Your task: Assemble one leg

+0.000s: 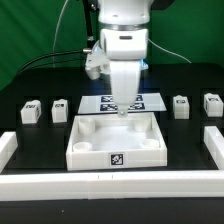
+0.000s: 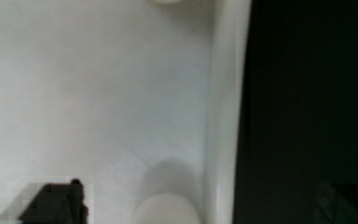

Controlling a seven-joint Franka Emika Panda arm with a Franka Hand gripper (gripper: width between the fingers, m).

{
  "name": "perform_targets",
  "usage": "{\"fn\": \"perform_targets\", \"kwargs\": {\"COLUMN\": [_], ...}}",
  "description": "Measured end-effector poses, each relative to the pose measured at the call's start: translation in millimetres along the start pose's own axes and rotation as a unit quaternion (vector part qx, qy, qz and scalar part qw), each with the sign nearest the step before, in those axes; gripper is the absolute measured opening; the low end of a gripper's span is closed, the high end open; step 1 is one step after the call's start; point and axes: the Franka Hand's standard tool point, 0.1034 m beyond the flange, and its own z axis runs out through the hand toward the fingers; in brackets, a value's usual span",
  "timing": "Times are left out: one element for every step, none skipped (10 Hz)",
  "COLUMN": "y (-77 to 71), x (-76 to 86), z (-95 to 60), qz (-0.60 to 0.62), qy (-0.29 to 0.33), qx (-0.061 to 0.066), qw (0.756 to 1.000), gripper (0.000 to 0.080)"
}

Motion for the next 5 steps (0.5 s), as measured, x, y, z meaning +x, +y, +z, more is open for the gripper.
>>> {"fn": "perform_targets", "kwargs": {"y": [0.1, -0.6, -2.5, -9.7, -20.1], "x": [0.7, -0.2, -0.3, 0.5, 1.9], "z": [0.1, 1.4, 4.8, 10.1, 18.7], "qz": [-0.001, -0.006, -0.022, -0.032, -0.032], "qy": [0.000, 0.000, -0.001, 0.002, 0.006], "qx": [0.000, 0.002, 0.006, 0.005, 0.011], "qw": [1.000, 1.000, 1.000, 0.999, 0.999], "gripper": [0.0650, 0.0650, 0.0650, 0.0650, 0.0650]}}
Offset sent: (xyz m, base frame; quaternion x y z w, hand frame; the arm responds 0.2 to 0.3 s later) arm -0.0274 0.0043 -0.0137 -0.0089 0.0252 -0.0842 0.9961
